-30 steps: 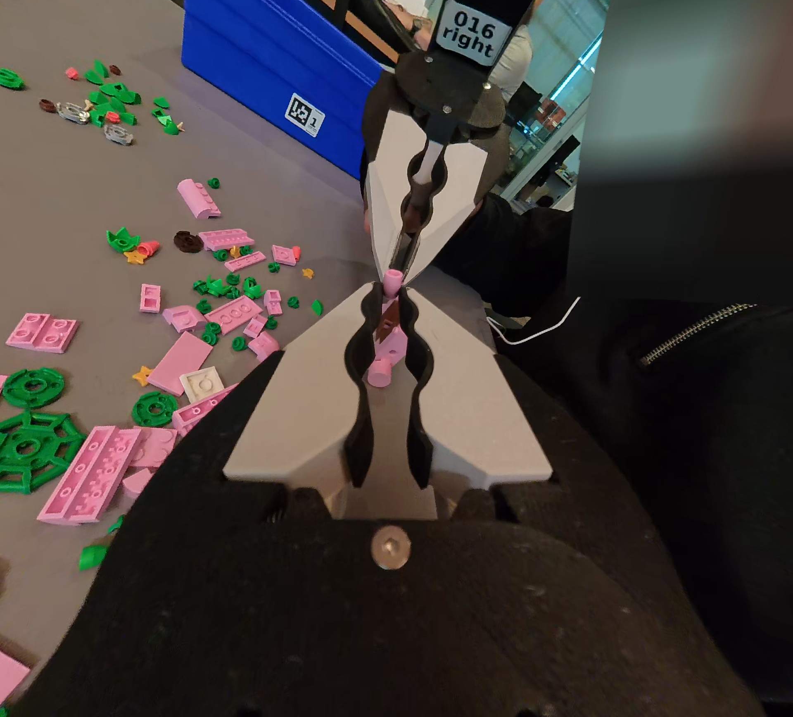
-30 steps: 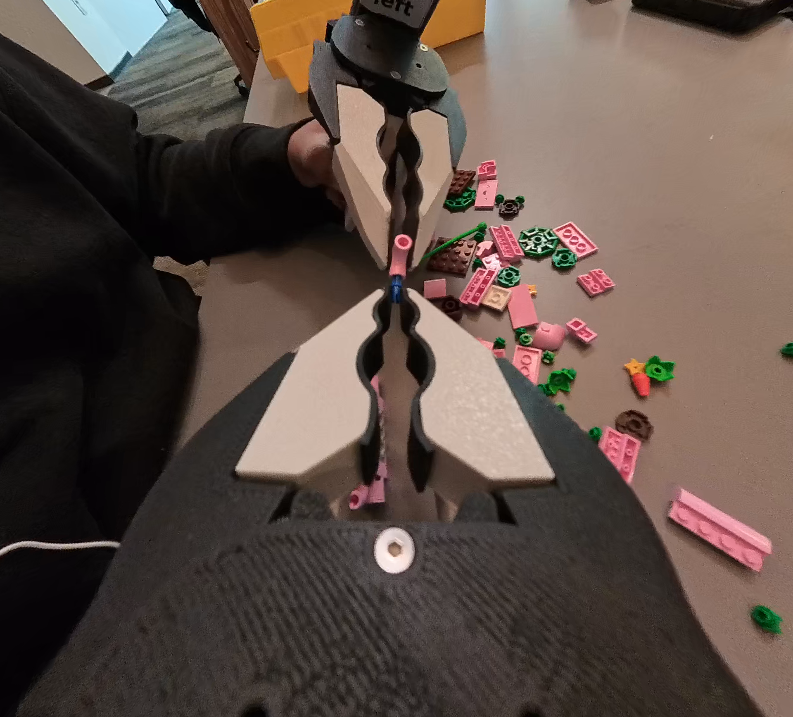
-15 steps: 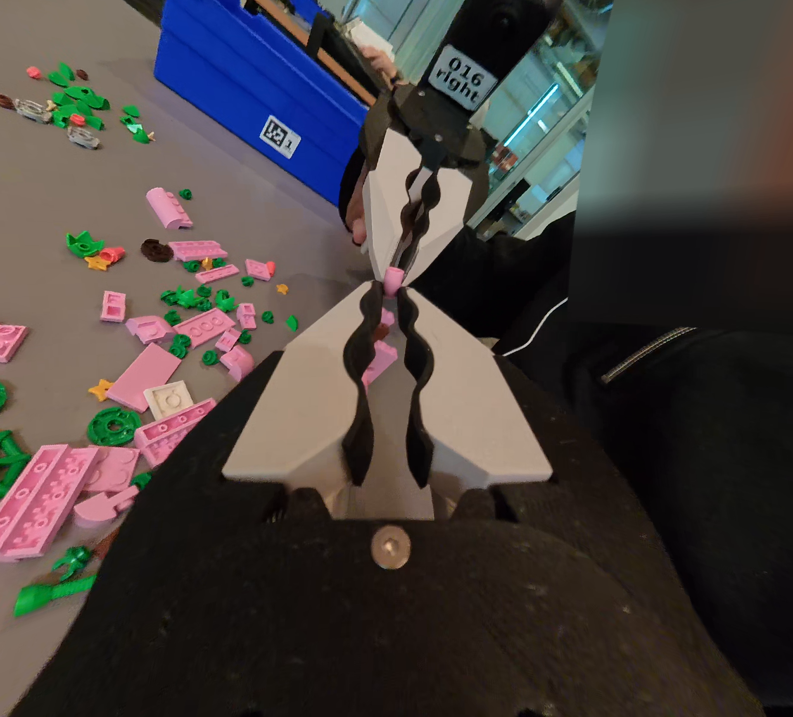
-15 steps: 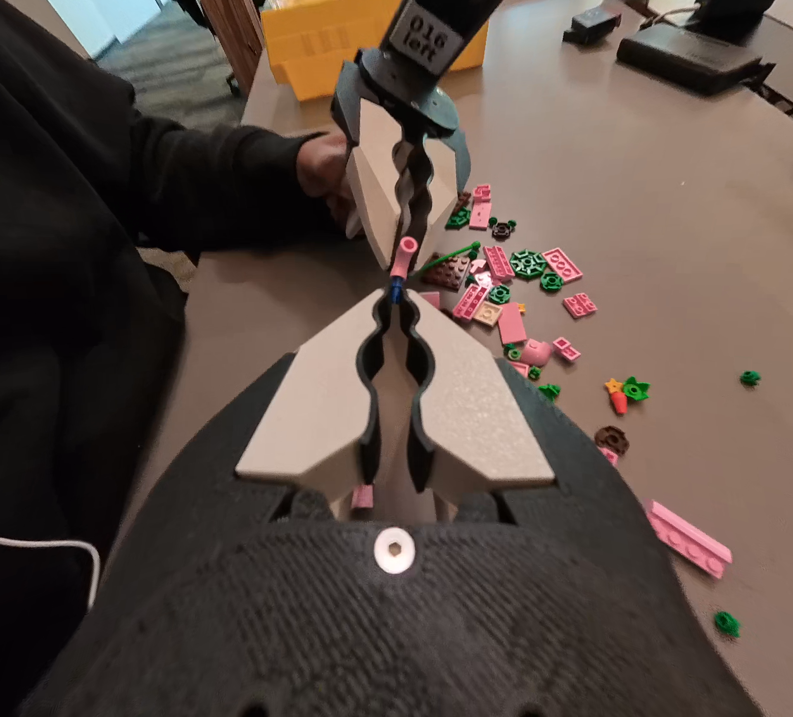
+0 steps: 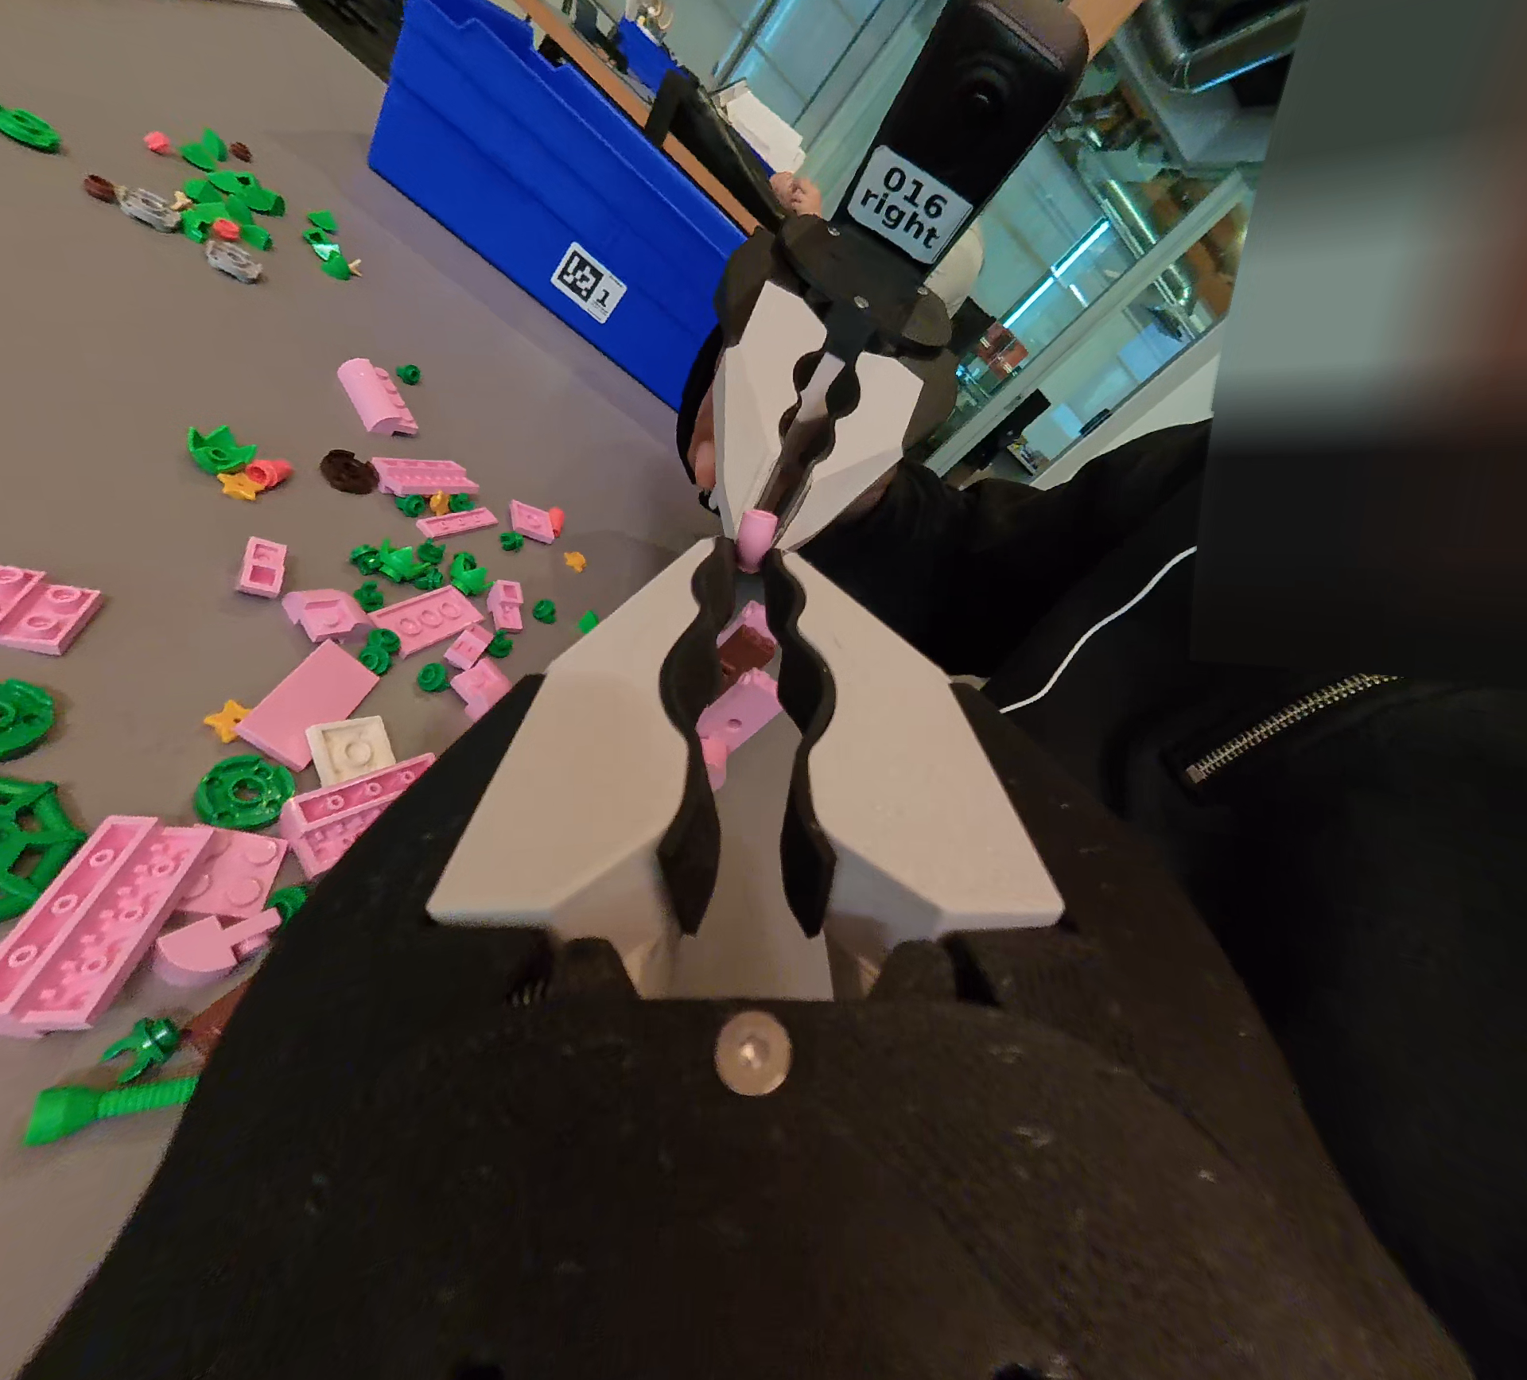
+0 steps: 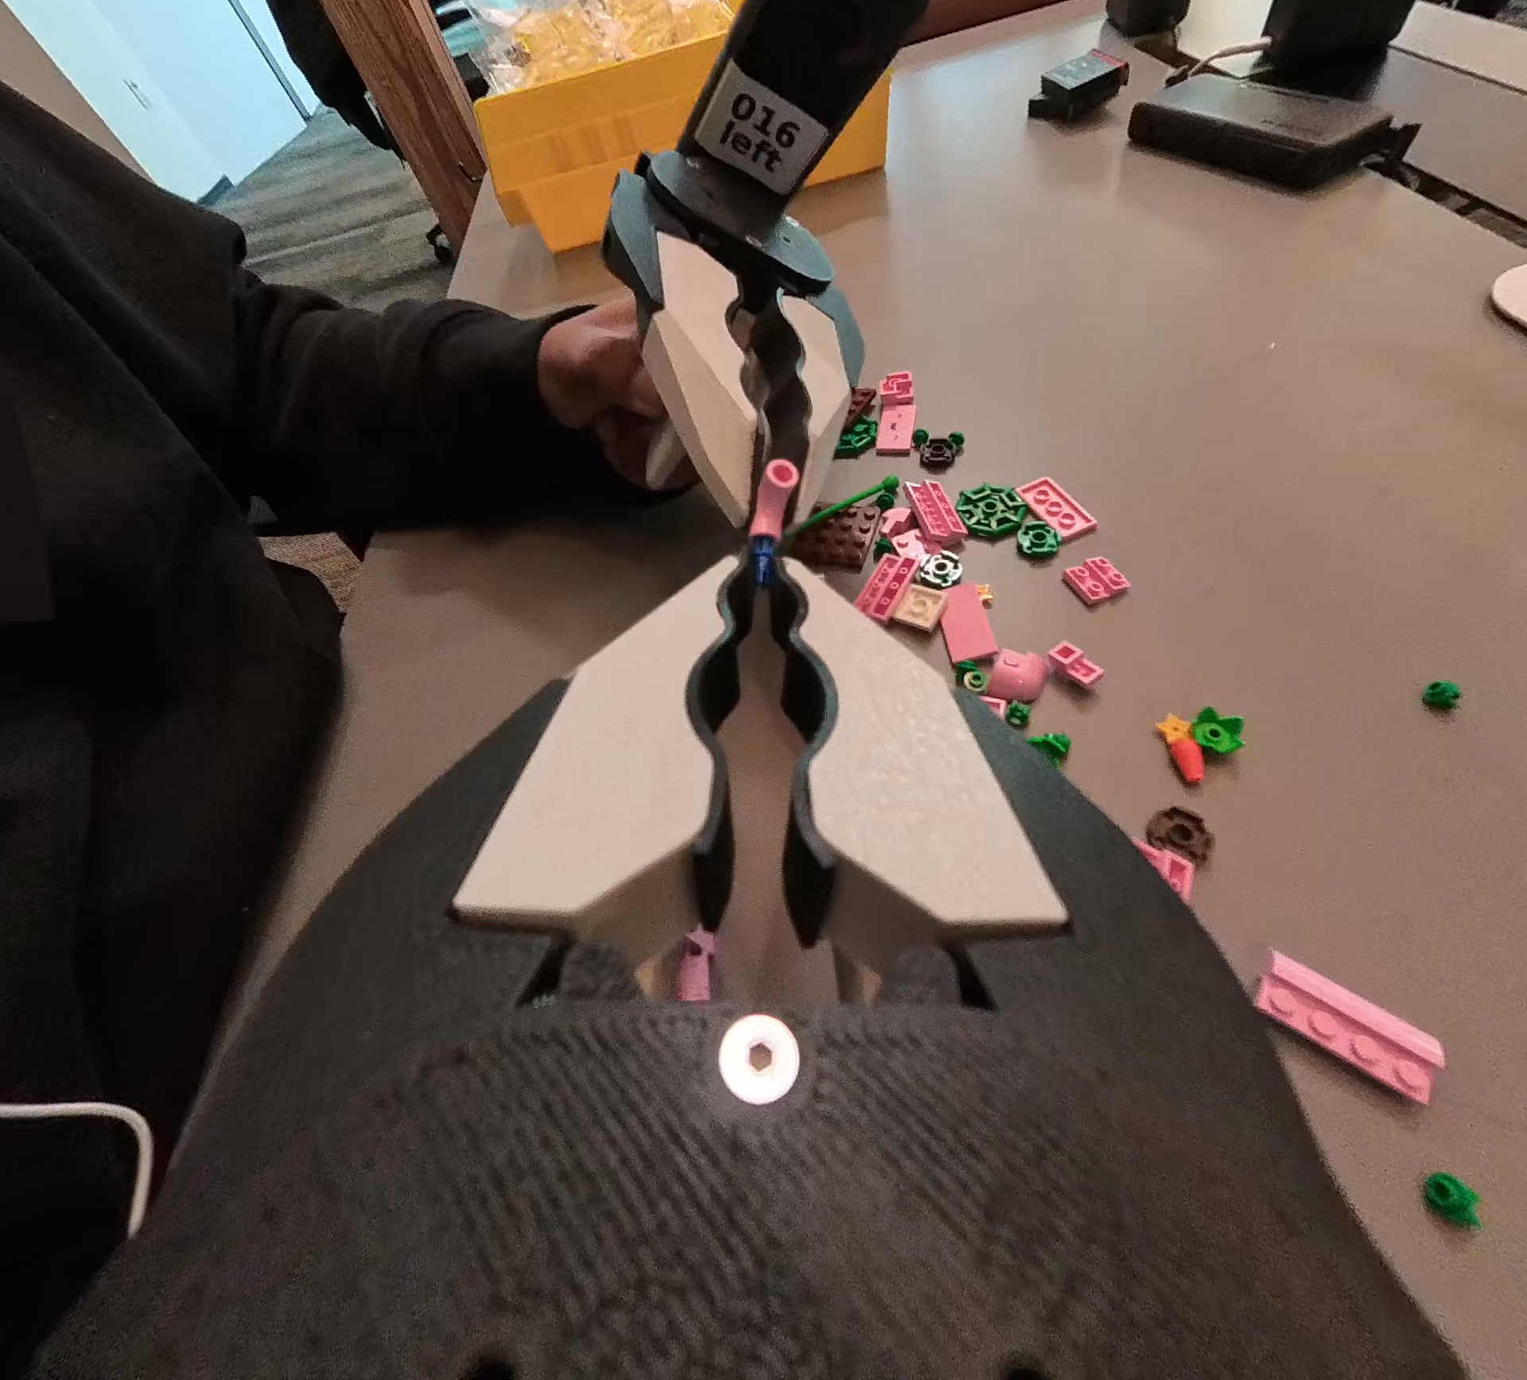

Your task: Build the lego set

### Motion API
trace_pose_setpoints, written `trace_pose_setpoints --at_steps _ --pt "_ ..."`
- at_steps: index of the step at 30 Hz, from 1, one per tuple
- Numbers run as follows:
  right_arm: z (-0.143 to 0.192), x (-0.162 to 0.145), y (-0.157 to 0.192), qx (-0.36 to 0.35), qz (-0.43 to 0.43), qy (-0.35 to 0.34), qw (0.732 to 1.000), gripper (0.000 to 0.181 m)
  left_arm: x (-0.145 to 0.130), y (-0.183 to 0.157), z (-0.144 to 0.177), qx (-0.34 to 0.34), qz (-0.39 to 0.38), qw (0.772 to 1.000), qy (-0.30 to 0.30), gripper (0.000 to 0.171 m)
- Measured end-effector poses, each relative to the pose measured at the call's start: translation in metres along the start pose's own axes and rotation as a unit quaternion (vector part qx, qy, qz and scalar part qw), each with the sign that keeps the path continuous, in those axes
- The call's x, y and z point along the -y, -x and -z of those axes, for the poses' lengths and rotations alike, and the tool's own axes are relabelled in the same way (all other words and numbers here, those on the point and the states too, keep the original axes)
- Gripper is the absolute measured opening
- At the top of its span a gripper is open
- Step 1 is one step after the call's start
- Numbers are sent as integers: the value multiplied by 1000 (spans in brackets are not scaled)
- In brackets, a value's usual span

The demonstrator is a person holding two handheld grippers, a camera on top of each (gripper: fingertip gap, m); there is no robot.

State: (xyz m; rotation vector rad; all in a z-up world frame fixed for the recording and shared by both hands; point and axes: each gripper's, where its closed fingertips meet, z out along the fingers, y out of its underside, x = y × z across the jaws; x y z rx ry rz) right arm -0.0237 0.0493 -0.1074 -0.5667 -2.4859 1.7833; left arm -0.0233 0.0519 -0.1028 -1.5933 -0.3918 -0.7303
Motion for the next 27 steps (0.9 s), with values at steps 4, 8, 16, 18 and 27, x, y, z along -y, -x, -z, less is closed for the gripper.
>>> trace_pose_setpoints --at_steps 4,8,16,18,27 --pt "0 -2 -2 -10 7 2 1000 2 -1 4 -1 8 7 1000 -6 6" --pt "1 0 -4 -17 8 -15 1000 1 2 3 -2 6 12 1000 -22 6" --pt "-8 -5 -1 -6 7 -33 999 0 3 -5 -14 -15 28 999 -43 0" --pt "-13 -8 -5 -35 36 -26 998 0 -9 -23 -34 -24 -6 1000 -11 0" --pt "-11 -10 -19 -55 9 -12 998 0 20 17 6 75 -12 995 -67 0"
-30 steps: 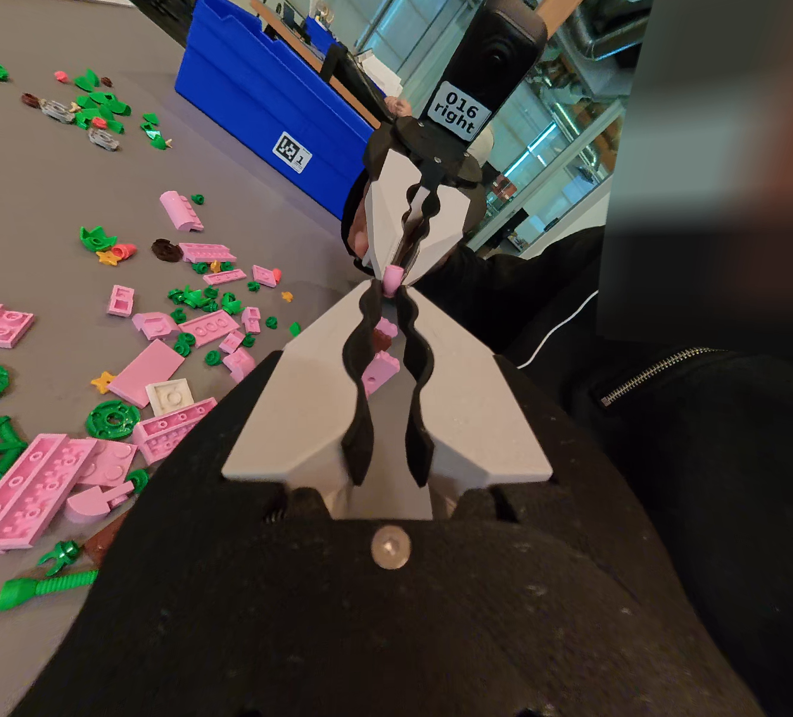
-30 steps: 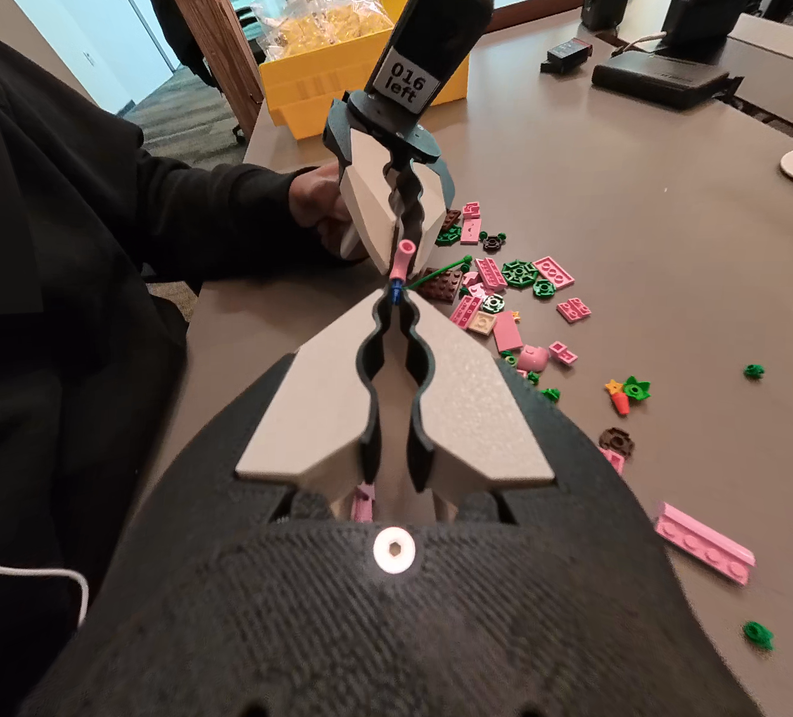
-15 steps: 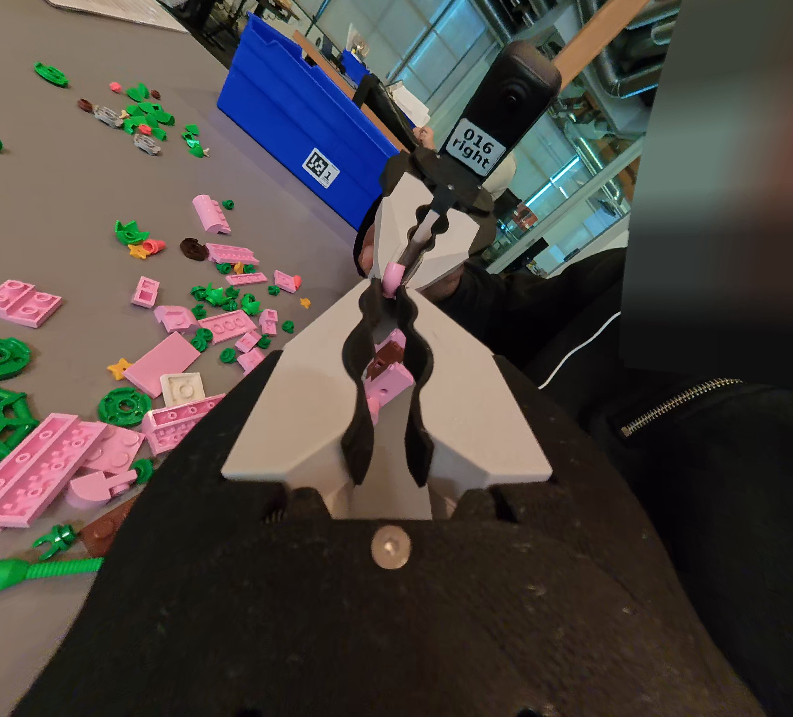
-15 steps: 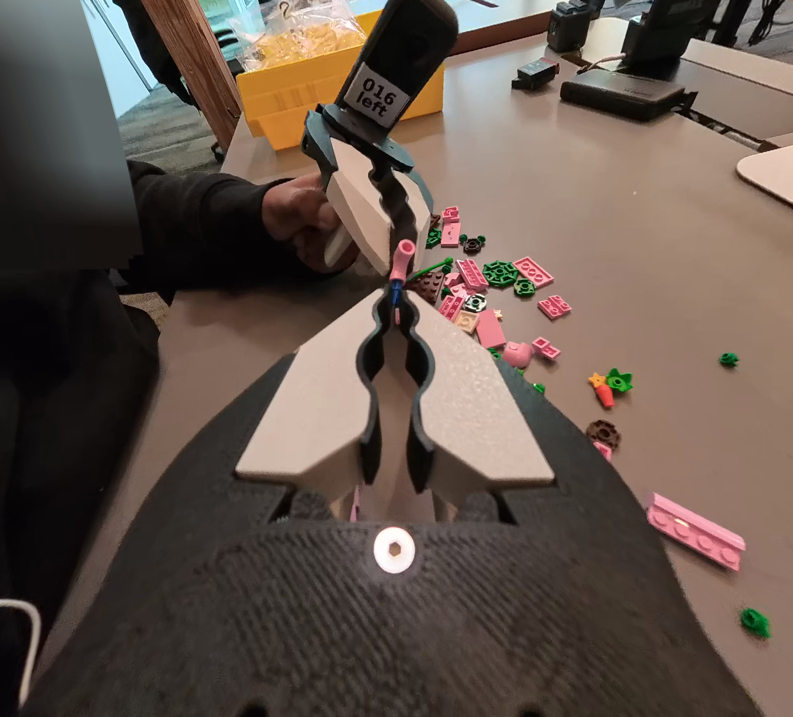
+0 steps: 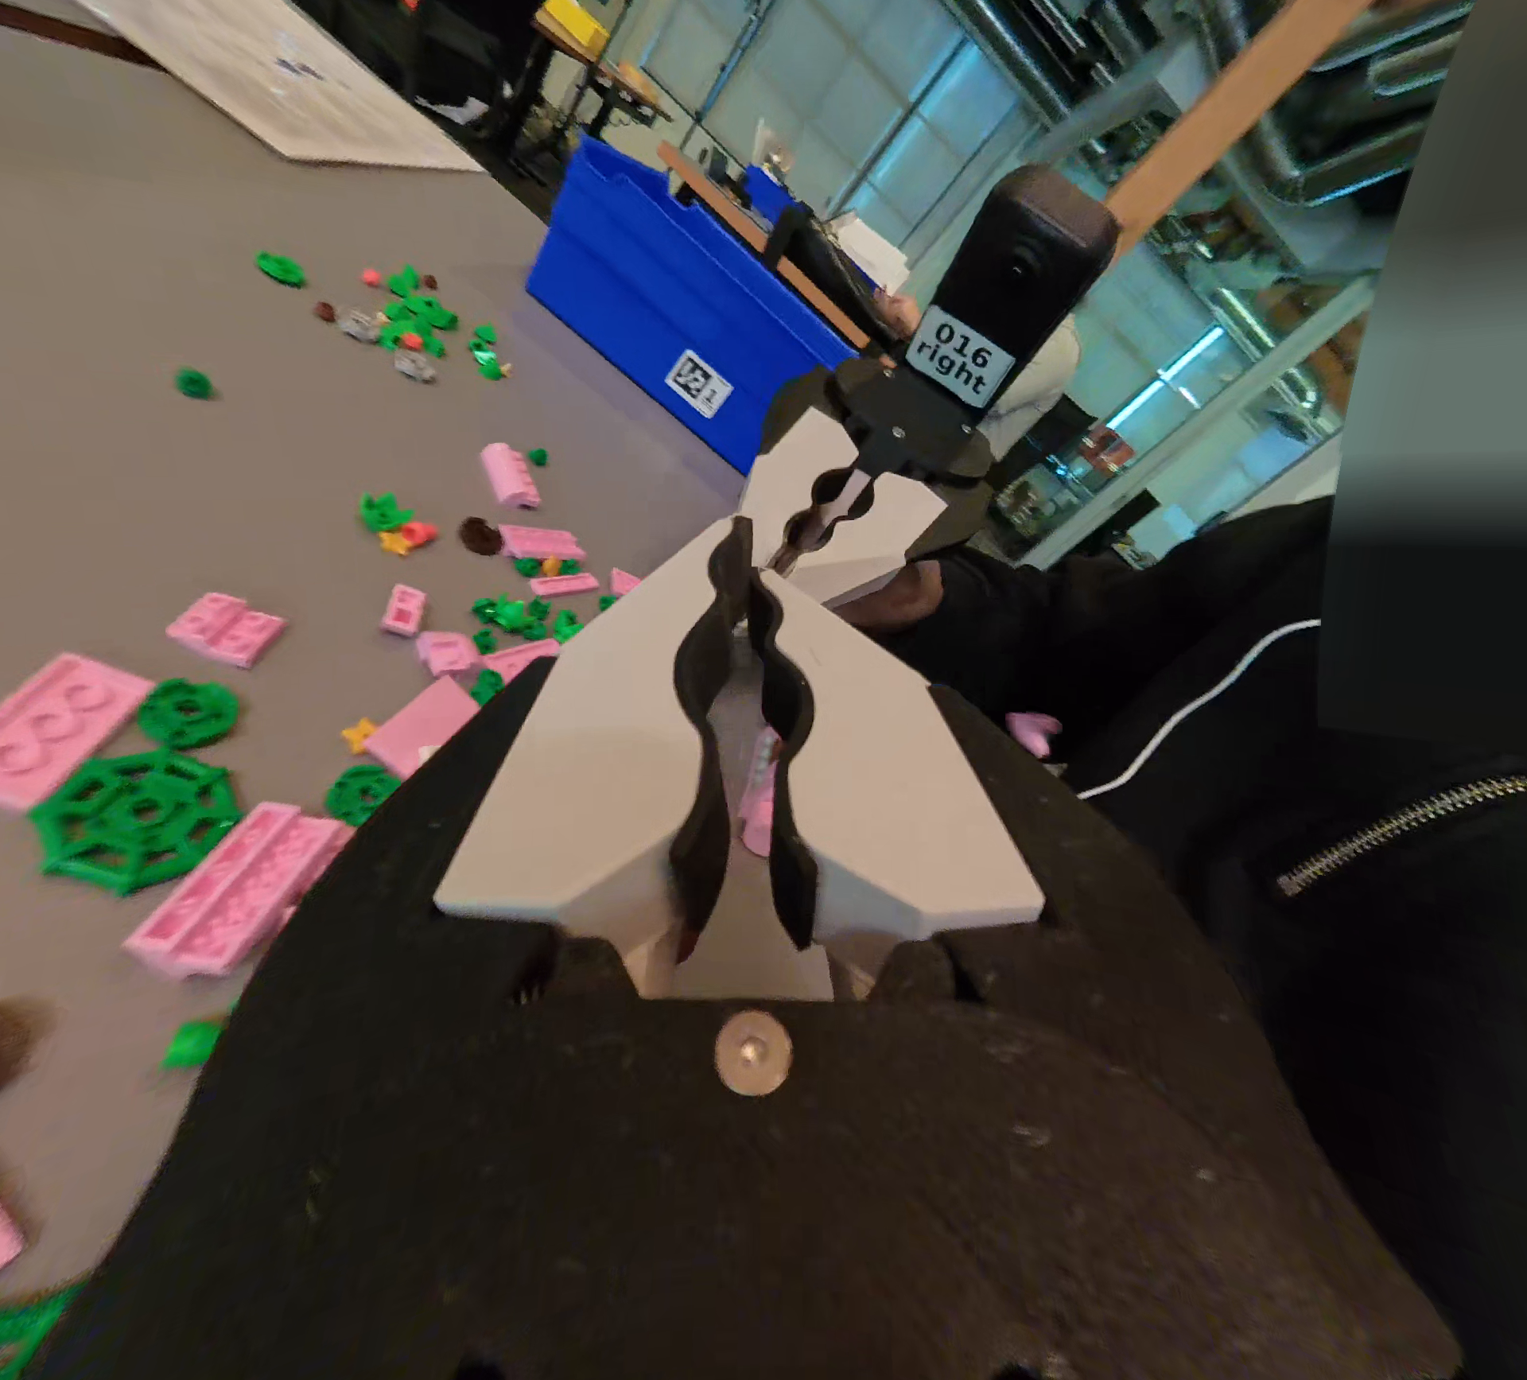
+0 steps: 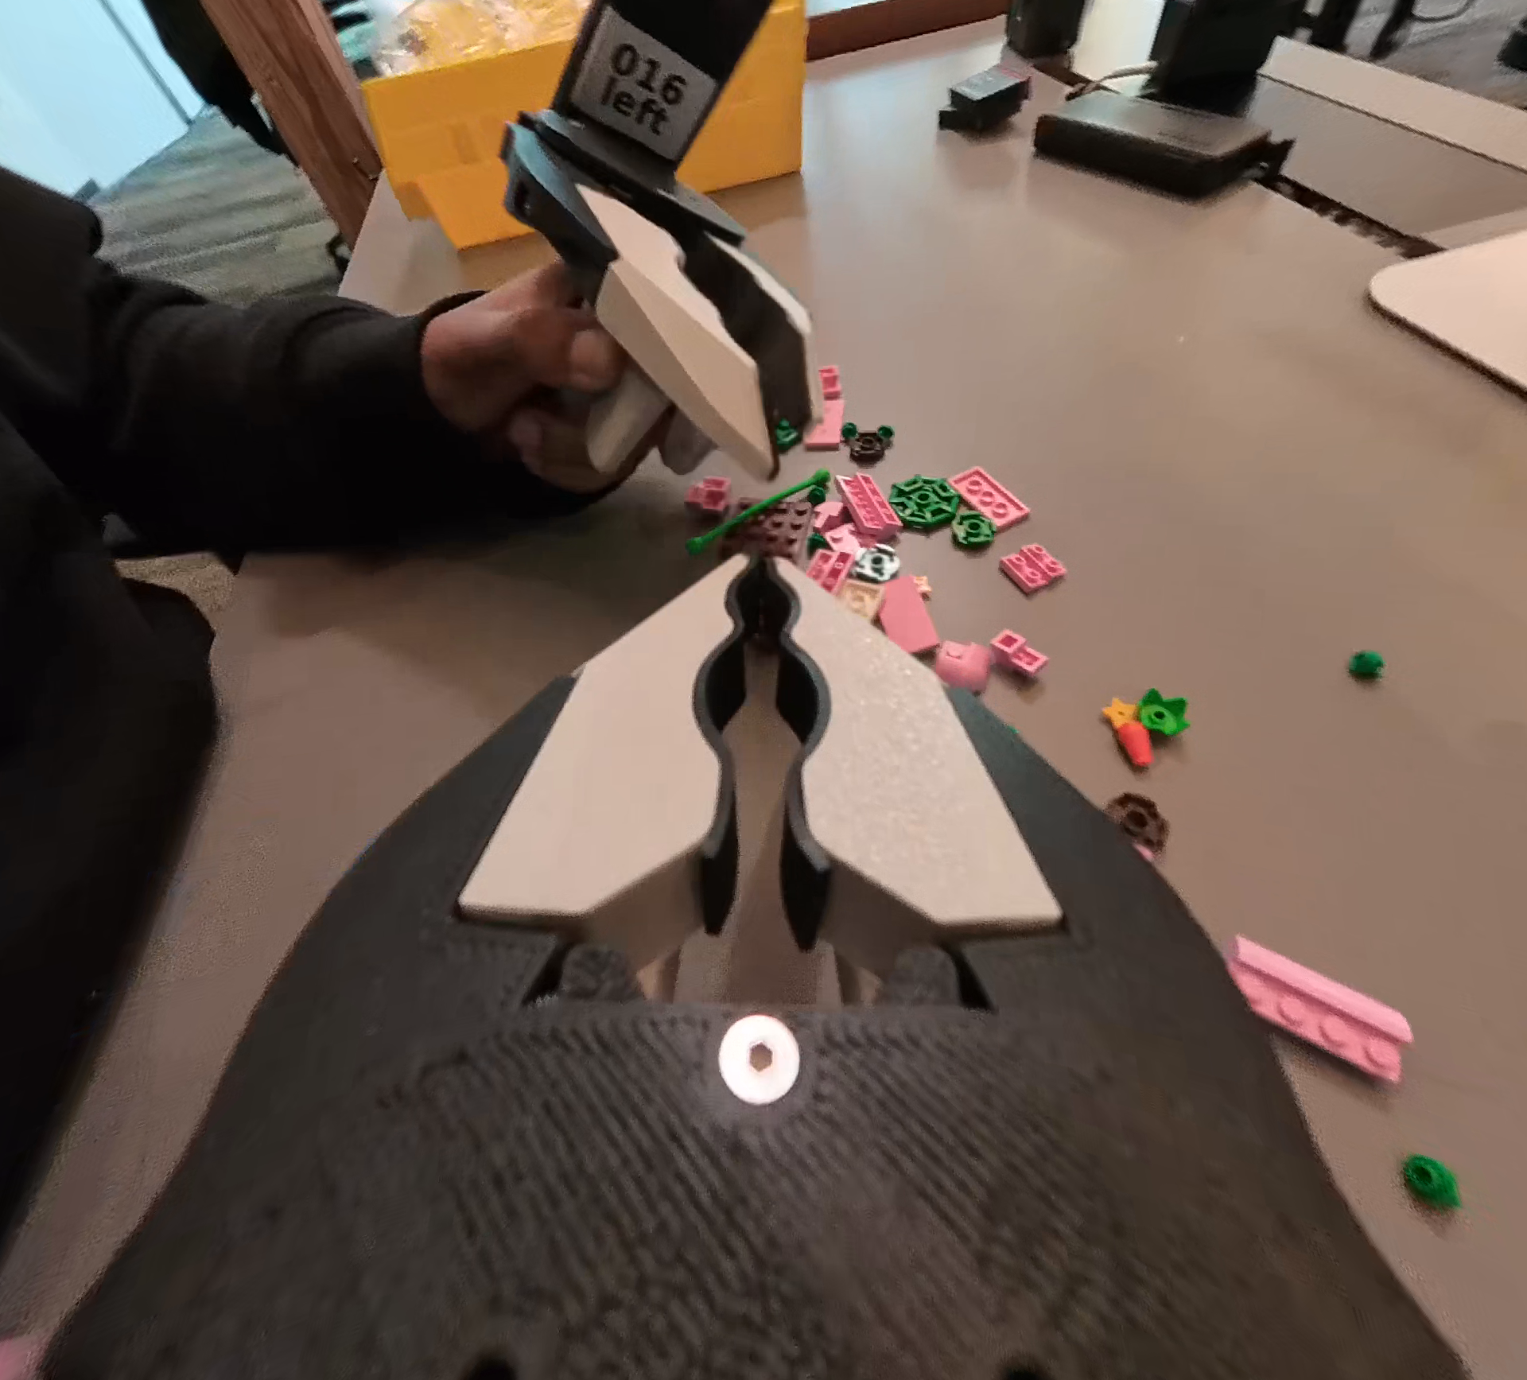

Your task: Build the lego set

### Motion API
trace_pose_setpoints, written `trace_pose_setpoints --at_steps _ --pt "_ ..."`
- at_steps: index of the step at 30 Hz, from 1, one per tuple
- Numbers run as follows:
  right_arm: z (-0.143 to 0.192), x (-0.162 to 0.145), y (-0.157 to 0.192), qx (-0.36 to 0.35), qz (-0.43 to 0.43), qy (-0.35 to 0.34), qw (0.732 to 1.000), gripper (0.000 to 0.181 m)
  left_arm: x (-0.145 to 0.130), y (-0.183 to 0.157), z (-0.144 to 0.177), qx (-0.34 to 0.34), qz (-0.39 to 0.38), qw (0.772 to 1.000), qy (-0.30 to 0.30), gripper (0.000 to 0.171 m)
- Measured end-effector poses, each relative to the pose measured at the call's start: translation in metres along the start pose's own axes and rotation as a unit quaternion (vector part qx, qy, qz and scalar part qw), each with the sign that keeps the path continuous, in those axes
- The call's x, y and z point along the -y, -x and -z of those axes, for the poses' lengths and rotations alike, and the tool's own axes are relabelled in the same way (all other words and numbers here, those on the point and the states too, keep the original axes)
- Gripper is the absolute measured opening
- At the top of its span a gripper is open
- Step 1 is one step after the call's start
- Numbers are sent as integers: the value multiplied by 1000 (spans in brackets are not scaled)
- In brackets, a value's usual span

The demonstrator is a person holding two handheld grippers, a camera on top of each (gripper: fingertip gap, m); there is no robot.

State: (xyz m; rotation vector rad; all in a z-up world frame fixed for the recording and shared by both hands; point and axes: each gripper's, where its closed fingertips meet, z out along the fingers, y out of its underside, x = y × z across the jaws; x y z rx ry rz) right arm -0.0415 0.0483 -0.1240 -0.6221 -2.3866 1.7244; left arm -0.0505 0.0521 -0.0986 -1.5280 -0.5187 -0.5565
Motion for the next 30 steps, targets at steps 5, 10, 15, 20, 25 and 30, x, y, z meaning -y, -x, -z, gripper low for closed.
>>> trace_pose_setpoints --at_steps 5,10,15,20,25,30 --pt "9 -10 -28 -34 -37 19 999 0 1 12 8 25 1 1000 -5 0" --pt "21 -3 -38 -42 -38 -8 998 0 1 10 8 29 -18 999 0 0" --pt "29 2 -43 -47 -28 -22 998 0 3 9 10 28 -34 999 -2 0" --pt "43 12 -52 -80 -7 -41 996 0 6 5 12 35 -75 997 0 1" --pt "71 15 -61 -127 4 -49 991 21 16 3 21 53 -104 993 -15 17" --pt "96 -31 -38 -166 -36 6 986 50 23 5 32 93 -146 985 -24 33"
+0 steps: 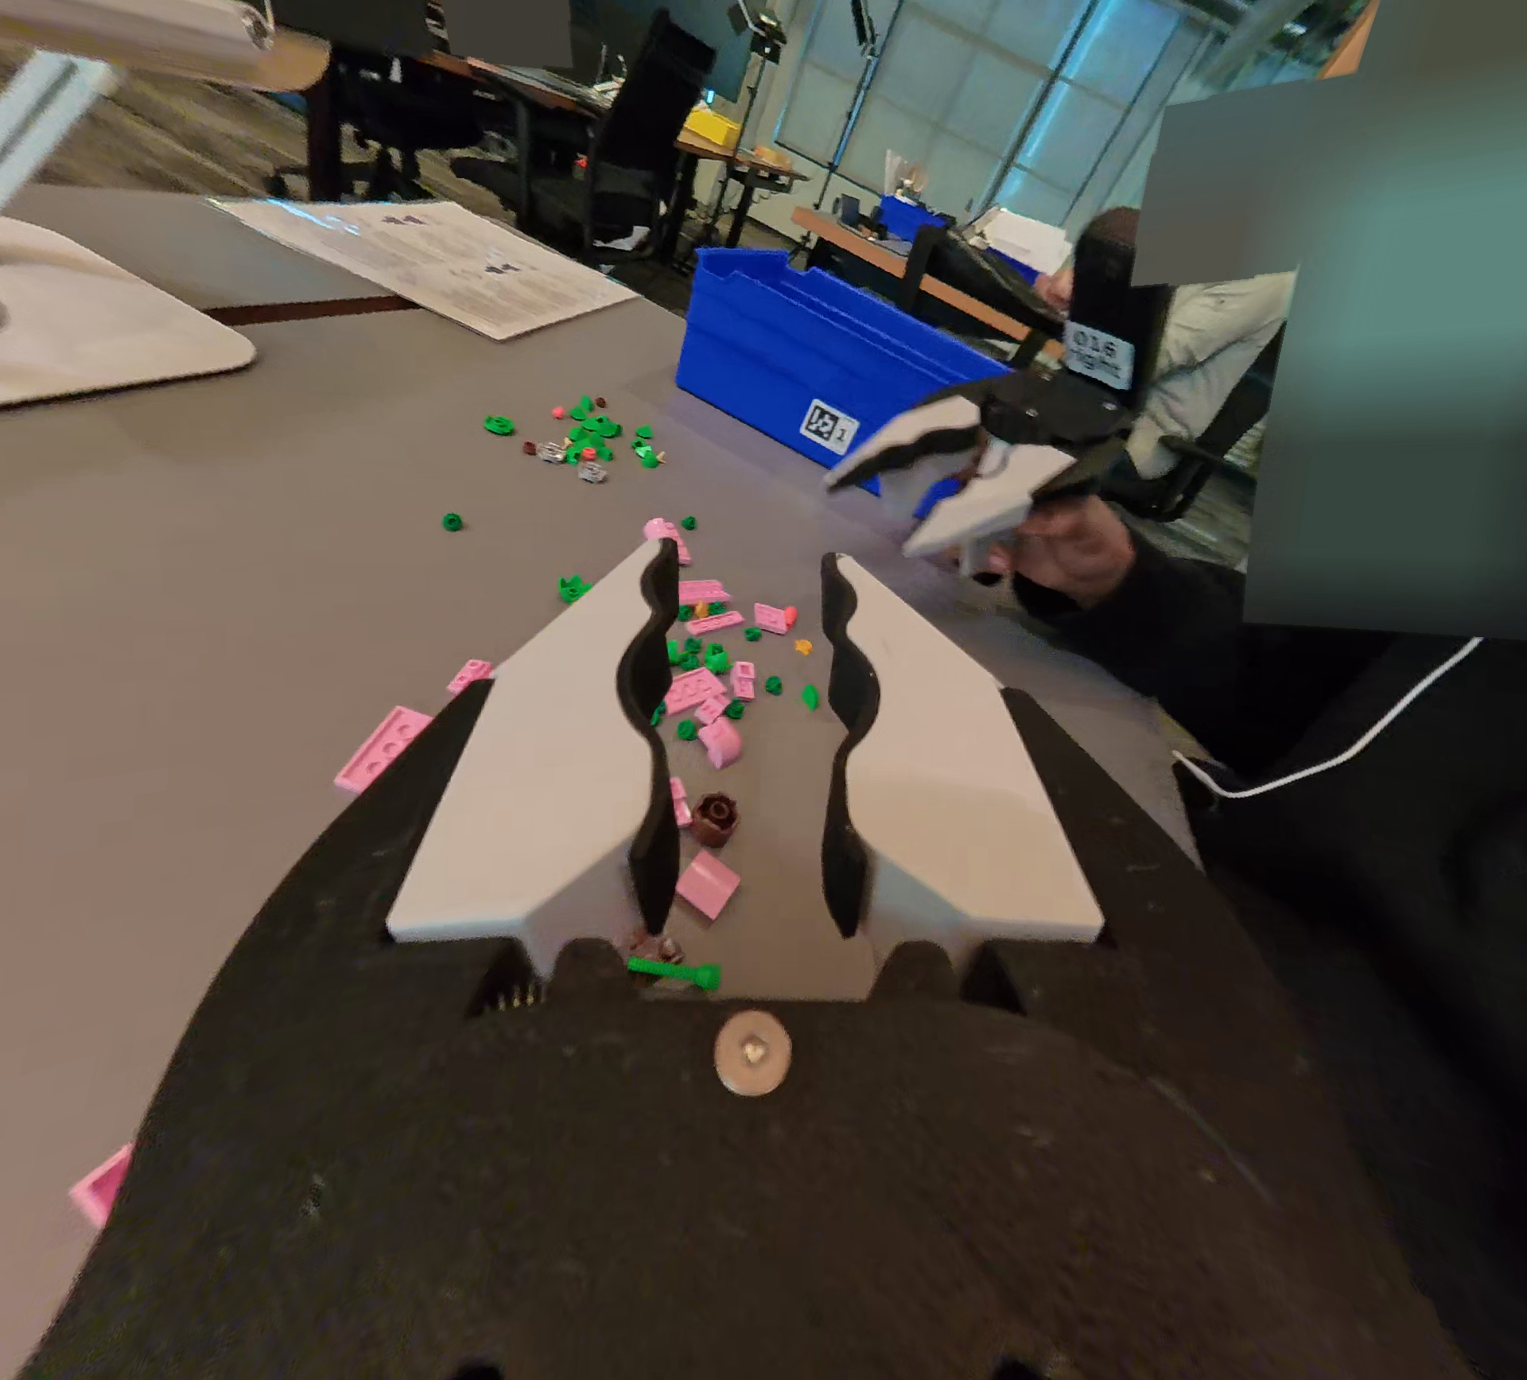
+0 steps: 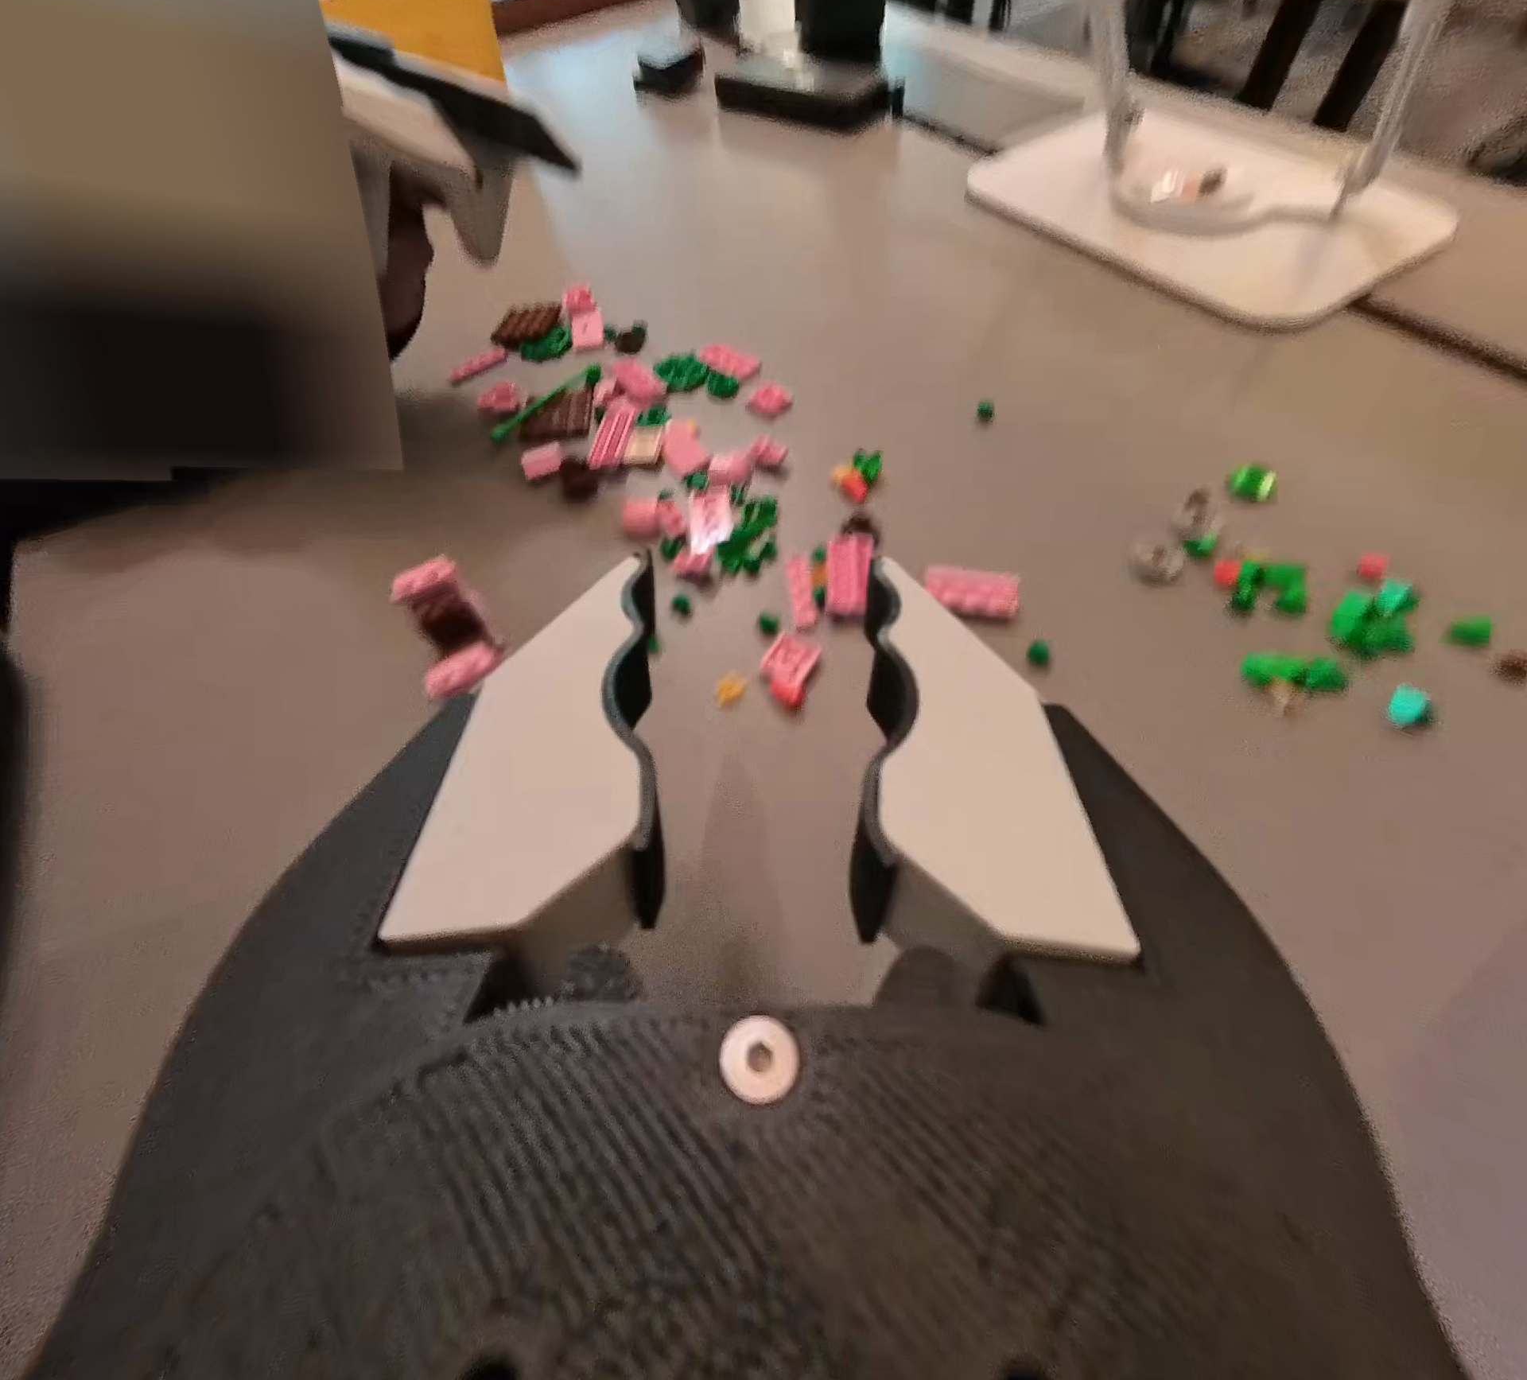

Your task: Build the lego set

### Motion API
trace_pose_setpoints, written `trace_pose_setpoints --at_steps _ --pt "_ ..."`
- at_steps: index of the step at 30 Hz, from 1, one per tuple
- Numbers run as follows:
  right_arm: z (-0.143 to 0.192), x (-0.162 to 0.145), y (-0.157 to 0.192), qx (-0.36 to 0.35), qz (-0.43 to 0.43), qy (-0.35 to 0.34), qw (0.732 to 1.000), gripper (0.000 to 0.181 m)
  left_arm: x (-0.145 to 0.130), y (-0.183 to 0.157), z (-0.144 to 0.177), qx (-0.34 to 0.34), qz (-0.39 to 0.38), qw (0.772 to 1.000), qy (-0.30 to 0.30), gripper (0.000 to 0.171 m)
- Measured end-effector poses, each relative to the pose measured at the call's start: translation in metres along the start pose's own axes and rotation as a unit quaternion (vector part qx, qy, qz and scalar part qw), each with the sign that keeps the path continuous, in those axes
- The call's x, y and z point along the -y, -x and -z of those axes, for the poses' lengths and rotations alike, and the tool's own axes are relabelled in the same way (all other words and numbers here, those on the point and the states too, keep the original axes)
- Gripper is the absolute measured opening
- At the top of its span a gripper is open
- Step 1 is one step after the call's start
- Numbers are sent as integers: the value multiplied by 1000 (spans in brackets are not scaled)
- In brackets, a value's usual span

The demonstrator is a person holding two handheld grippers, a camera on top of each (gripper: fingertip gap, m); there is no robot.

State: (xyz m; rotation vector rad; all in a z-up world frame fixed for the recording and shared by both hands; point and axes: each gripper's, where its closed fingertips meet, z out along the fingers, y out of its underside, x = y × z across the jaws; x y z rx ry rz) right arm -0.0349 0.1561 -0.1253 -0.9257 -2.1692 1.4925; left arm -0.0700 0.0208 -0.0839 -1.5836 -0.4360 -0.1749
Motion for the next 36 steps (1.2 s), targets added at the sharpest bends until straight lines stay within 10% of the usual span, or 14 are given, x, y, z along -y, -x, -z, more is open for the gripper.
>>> trace_pose_setpoints --at_steps 8,21,27,36 --pt "23 -80 51 -52 24 126 990 43 4 0 3 20 -28 999 0 32" --pt "20 -50 48 -60 79 95 991 13 -8 -73 5 -94 -35 995 -12 37" --pt "38 43 127 164 -46 -118 978 12 -30 -144 -12 -236 -64 969 26 34" --pt "23 57 175 360 -234 -99 898 12 -32 -169 0 -232 -134 963 -7 11"
